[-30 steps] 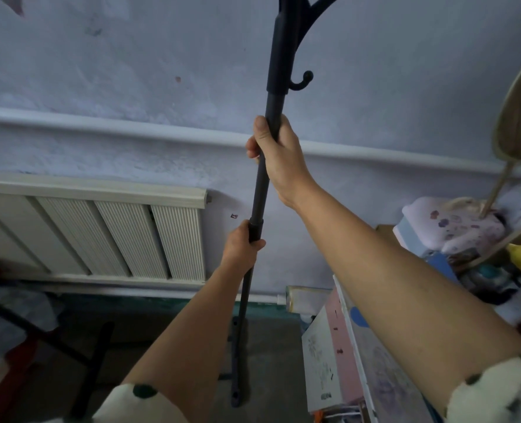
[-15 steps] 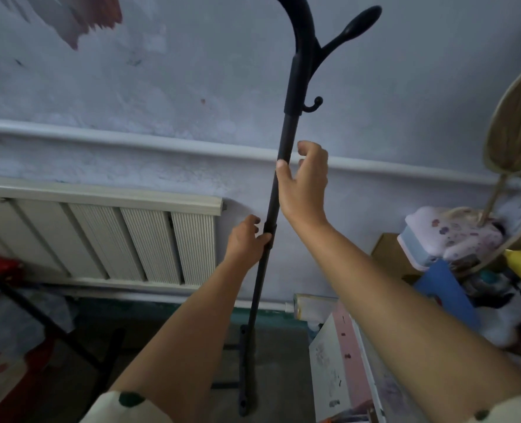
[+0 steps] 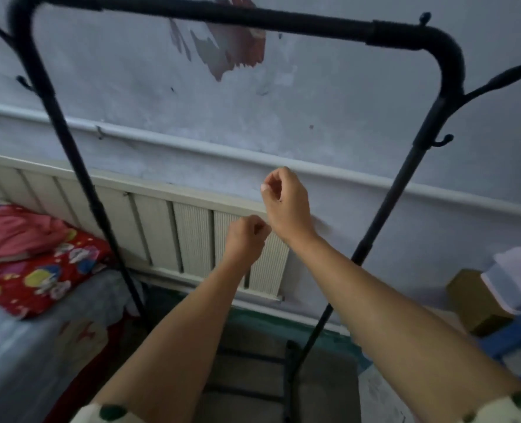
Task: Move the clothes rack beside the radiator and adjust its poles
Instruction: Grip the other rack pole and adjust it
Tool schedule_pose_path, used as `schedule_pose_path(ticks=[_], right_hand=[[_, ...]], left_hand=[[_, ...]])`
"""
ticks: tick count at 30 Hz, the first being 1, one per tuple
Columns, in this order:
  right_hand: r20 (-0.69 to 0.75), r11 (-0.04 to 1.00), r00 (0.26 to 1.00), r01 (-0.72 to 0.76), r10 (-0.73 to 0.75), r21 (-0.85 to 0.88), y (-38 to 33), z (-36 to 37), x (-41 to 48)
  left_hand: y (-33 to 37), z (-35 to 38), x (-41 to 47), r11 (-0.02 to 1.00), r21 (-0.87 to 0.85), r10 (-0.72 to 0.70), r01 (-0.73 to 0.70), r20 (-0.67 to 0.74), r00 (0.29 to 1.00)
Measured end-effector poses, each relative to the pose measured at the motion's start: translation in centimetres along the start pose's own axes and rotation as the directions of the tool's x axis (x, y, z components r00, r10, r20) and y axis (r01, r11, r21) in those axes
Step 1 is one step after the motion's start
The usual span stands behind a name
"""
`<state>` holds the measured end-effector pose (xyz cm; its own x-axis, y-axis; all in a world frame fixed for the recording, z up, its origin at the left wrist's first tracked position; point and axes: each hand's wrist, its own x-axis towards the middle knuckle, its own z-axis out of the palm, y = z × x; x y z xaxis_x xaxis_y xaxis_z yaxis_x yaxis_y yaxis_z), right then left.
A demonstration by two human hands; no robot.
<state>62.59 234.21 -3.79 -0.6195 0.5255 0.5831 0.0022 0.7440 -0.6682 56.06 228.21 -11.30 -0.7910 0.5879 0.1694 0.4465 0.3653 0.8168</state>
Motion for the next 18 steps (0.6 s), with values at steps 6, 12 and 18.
schedule_pose_path(ticks=[6, 12, 18], right_hand=[[0.200, 0.998, 0.980, -0.004, -0.009, 0.067, -7.4, 13.1, 0.7], [0.305, 0.993, 0.952, -0.037, 0.003, 0.108, -12.9, 24.5, 2.6], [0.422, 0.984, 0.901, -0.155, 0.104, 0.089, -16.1, 33.0, 5.1]], left_hand=[[-9.3, -13.1, 1.3, 0.994, 0.018, -0.108, 0.110, -0.102, 0.989], [-17.1, -23.5, 3.1, 0.987, 0.027, -0.150, 0.156, -0.161, 0.975], [-24.2, -30.1, 5.0, 0.961, 0.080, -0.240, 0.263, -0.224, 0.945]])
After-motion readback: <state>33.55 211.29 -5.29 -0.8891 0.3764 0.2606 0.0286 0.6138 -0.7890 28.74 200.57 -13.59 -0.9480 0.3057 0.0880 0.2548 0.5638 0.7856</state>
